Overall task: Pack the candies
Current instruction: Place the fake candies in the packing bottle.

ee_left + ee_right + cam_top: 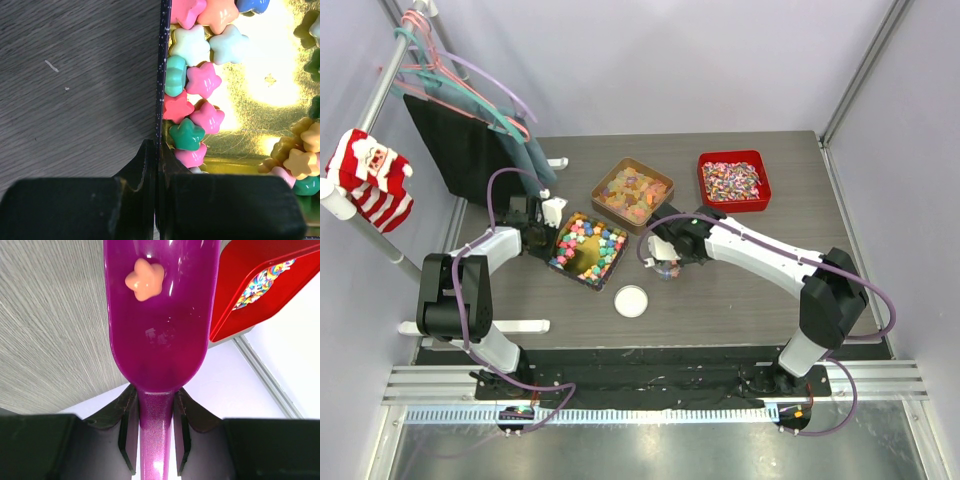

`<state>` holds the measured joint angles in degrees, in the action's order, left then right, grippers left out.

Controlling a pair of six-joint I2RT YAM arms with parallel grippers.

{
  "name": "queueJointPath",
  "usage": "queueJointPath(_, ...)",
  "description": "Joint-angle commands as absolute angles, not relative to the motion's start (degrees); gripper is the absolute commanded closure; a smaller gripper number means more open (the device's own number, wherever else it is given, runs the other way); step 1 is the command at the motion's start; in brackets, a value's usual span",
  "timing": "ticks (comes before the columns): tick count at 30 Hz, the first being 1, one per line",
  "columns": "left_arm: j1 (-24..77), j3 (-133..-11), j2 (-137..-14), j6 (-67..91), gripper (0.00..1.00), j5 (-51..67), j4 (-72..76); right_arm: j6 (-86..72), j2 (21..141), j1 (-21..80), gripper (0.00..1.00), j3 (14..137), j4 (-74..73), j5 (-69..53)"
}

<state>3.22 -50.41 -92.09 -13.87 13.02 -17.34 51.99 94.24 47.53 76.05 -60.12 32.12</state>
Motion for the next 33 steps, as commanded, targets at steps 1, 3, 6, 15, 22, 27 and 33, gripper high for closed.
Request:
queueJointPath(1,2.7,-51.1,-91.1,-12.7,1.0,15.2,-12.7,53.4,91.8,48.0,0.99,75.9,-59.9,35.8)
queueJointPath(3,2.7,-51.2,-91.1,-12.7,1.0,15.1,-12.6,53.6,91.8,48.2,0.99,75.7,-59.6,36.4)
queueJointPath(6,2.8,-51.2,-91.1,-12.8,1.0,14.8,-12.7,54.1,91.8,48.5,0.99,75.7,-59.3,37.4)
queueJointPath(15,2.5,-51.1,-91.1,-12.8,1.0,14.5,-12.5,55.2,91.8,49.6,0.99,75.8,-58.9,39.9)
queueJointPath(22,2.5,-51.0,-91.0,-13.0,1.0,16.1,-12.6,56.4,89.5,49.0,0.99,79.7,-55.7,39.5)
queueJointPath(27,2.5,-50.9,-88.9,-14.1,1.0,17.6,-13.1,60.4,91.1,49.4,0.99,81.2,-45.4,44.4)
queueJointPath(33,2.6,-45.9,-82.5,-15.1,1.0,18.2,-7.3,62.6,95.8,50.9,0.99,85.7,-37.6,46.9)
